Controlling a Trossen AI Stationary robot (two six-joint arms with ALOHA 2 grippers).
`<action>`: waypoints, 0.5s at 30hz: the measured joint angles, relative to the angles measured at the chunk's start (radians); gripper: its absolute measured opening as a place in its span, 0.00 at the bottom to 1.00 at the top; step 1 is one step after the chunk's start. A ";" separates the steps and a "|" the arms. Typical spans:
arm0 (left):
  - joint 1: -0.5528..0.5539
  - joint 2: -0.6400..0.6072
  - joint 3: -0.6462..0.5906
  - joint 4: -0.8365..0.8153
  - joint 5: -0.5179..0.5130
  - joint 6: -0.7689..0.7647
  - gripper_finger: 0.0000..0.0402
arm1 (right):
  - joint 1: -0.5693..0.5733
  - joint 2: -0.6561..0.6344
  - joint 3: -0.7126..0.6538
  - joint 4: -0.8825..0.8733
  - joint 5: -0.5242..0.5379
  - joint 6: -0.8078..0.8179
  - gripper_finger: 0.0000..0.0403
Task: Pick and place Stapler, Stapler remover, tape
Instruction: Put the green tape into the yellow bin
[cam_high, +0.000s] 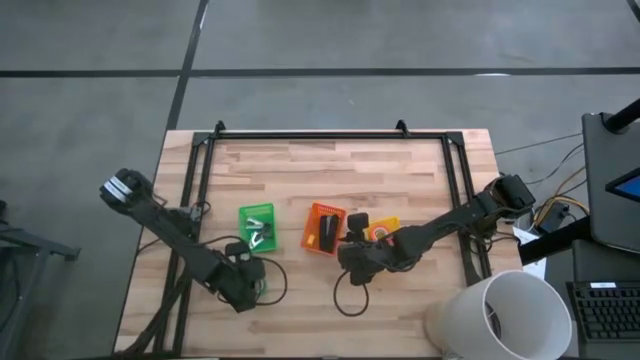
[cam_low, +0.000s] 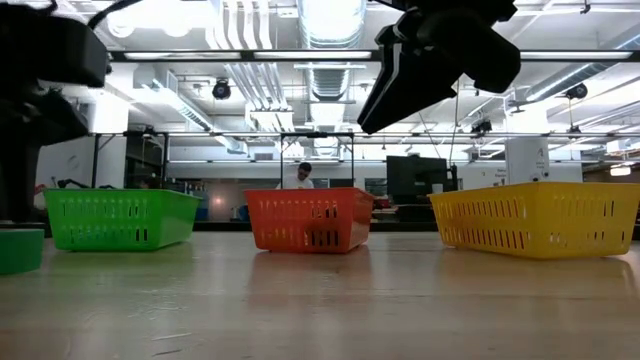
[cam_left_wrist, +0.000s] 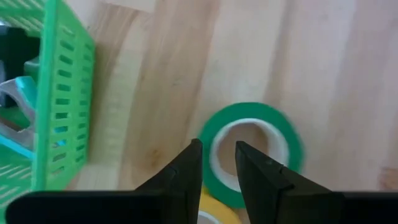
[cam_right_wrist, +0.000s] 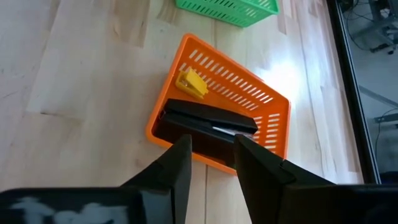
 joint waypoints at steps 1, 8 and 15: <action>0.000 -0.002 0.003 0.003 0.003 0.001 0.25 | 0.000 0.000 0.000 0.000 0.000 0.000 0.28; 0.003 0.015 -0.034 0.013 0.001 0.004 0.24 | 0.000 0.000 -0.001 0.001 0.000 0.003 0.25; 0.007 0.022 -0.057 0.075 -0.016 -0.005 0.24 | 0.000 0.000 -0.001 0.002 0.000 0.002 0.24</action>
